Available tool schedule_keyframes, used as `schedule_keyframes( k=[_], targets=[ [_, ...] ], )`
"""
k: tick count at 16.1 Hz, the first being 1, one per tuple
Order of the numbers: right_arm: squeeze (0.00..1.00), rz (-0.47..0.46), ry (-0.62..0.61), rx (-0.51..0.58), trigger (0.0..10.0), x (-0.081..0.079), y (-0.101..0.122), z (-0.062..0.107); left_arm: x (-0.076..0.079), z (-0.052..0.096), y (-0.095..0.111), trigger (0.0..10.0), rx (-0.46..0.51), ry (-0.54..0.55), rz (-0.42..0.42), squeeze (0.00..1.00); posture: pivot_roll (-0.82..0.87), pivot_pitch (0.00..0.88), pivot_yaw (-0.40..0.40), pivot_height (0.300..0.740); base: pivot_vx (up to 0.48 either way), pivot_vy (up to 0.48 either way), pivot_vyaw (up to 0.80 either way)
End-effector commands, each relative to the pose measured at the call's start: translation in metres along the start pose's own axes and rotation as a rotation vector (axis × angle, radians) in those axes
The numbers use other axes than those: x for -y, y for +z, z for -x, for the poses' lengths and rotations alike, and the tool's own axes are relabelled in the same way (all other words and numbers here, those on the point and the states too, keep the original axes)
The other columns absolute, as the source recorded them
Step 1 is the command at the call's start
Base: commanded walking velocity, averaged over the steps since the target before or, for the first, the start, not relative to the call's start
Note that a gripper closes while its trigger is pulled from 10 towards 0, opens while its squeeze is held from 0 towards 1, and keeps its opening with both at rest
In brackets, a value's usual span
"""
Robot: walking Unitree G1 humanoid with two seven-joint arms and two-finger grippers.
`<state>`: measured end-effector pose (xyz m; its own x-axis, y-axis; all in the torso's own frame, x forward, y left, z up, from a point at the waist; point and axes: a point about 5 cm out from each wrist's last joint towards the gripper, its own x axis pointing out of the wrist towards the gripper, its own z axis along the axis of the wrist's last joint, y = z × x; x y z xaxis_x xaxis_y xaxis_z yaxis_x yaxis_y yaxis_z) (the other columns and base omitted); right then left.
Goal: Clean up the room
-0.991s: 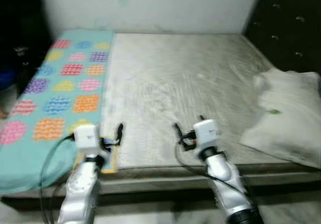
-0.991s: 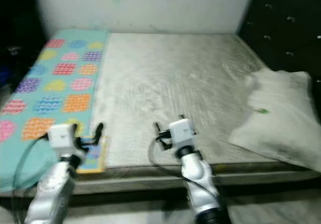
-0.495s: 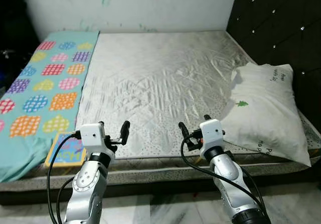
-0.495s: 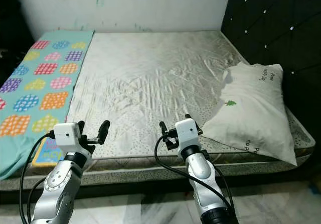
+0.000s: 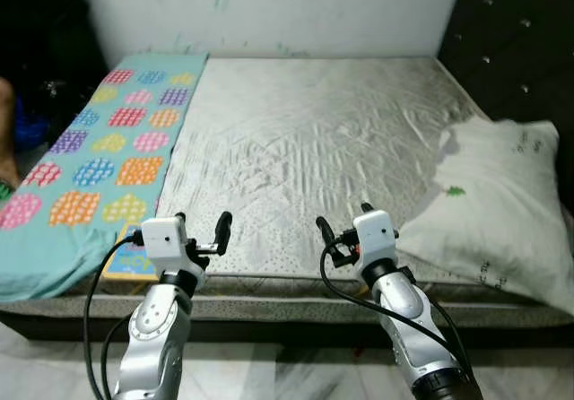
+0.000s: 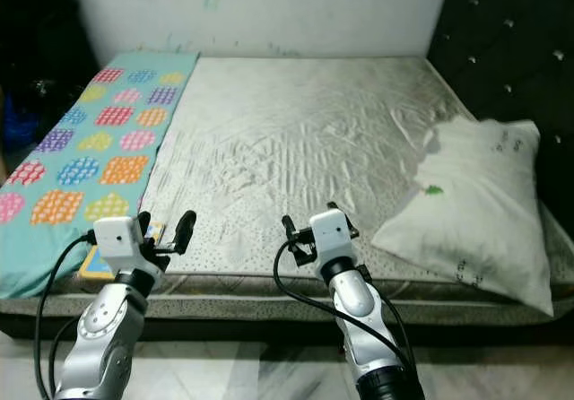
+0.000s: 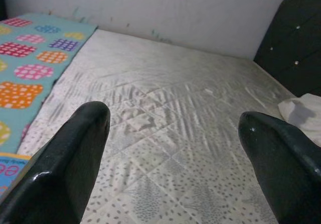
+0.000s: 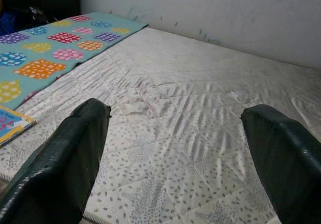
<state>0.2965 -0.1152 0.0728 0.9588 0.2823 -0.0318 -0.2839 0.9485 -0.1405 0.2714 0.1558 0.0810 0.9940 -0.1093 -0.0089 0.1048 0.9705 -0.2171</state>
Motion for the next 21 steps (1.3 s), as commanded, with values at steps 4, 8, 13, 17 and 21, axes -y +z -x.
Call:
schedule_keyframes(
  k=[4,8,13,17,21],
  targets=[
    [0.0,-0.008,0.0,0.017,10.0,-0.002,0.004,-0.002,-0.001,0.0,0.002,10.0,0.006,-0.006,-0.01,0.0,-0.09,0.032,-0.013,0.74,0.254,0.0,0.0],
    [0.0,-0.01,0.0,0.017,10.0,-0.002,0.004,-0.002,-0.001,0.0,0.001,10.0,0.002,-0.01,-0.011,0.0,-0.09,0.033,-0.013,0.74,0.255,0.0,0.0],
    [0.0,-0.014,-0.003,0.014,10.0,-0.002,0.003,-0.002,-0.001,0.0,0.001,10.0,-0.002,-0.008,-0.009,0.0,-0.09,0.033,-0.013,0.74,0.255,0.0,0.0],
    [0.0,-0.017,-0.006,0.014,10.0,-0.001,0.003,-0.003,-0.002,-0.001,0.0,10.0,-0.007,-0.003,-0.008,0.0,-0.09,0.032,-0.013,0.74,0.0,0.0,0.0],
    [0.0,-0.027,-0.04,0.028,10.0,0.009,0.006,0.0,-0.013,0.002,-0.001,10.0,-0.016,0.062,-0.036,0.0,-0.08,0.008,0.001,0.74,0.0,0.0,0.0]
  ],
)
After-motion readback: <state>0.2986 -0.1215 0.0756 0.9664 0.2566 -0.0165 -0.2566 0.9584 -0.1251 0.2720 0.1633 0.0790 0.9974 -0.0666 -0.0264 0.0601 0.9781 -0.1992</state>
